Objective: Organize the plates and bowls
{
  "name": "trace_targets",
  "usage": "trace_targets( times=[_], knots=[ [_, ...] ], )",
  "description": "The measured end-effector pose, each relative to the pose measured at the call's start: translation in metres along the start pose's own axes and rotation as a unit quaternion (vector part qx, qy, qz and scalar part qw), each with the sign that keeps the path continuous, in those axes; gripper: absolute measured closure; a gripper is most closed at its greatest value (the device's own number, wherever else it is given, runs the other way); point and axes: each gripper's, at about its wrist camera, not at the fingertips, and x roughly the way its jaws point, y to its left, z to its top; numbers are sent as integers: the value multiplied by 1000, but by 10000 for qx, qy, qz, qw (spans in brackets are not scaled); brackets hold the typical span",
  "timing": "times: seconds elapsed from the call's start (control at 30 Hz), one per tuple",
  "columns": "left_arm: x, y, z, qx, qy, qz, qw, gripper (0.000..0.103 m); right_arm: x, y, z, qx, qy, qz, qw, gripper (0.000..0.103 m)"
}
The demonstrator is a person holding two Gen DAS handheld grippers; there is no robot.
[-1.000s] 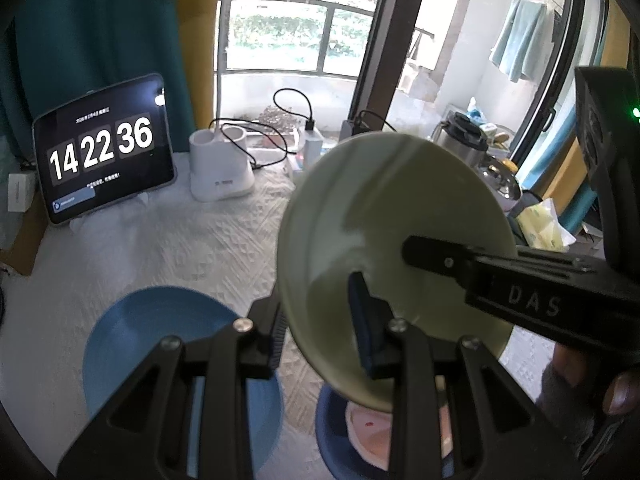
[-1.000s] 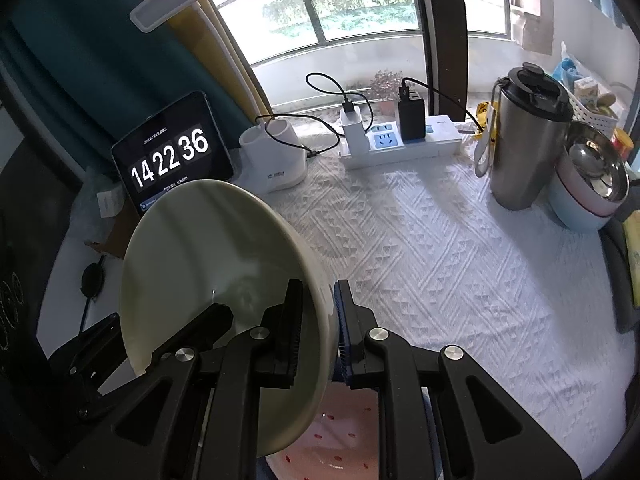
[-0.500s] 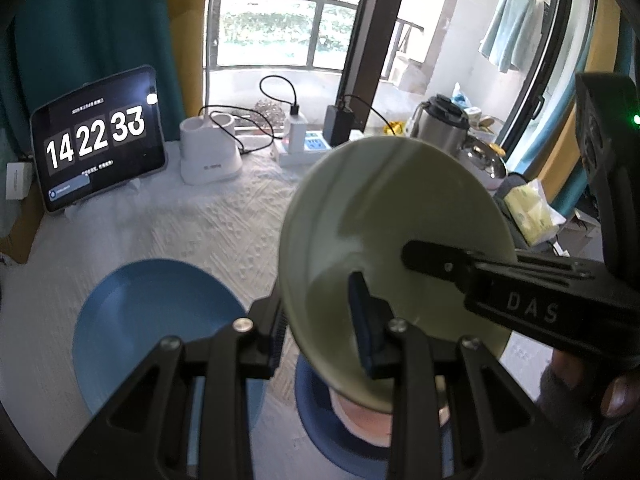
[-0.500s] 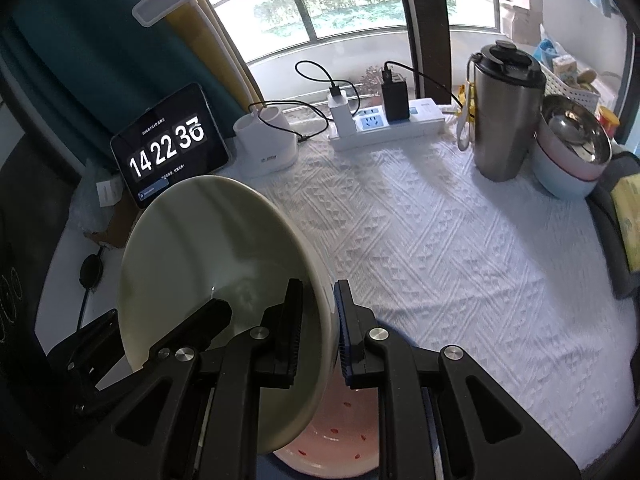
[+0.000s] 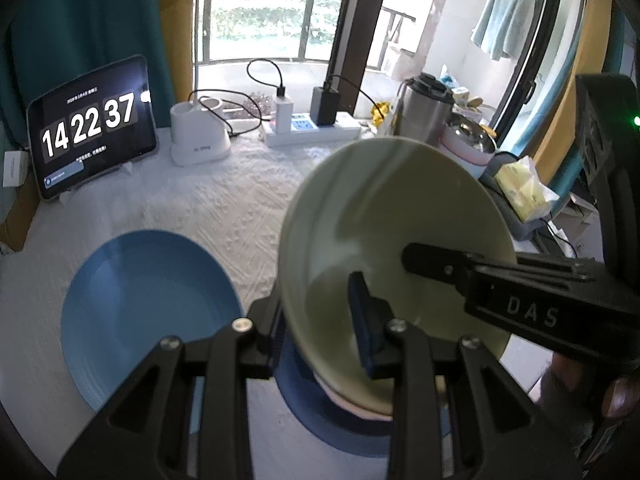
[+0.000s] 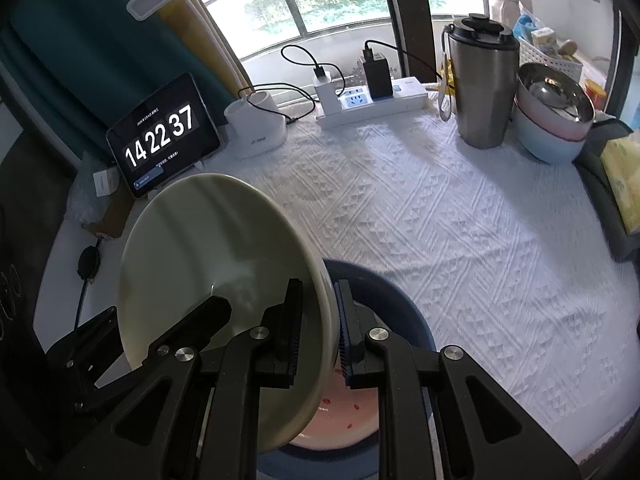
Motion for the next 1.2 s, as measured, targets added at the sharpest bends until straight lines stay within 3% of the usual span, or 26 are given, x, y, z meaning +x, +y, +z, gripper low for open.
trace_targets(
  times=[0.47,1.2],
  knots=[
    [8,-7,-29,86,207,8,9997,73,5,-7,-28,125,181,-15,9998,86],
    [24,-18,-43,391,334,235,9984,73,18,-15,-40,79,301,-161,9994,85]
  ],
)
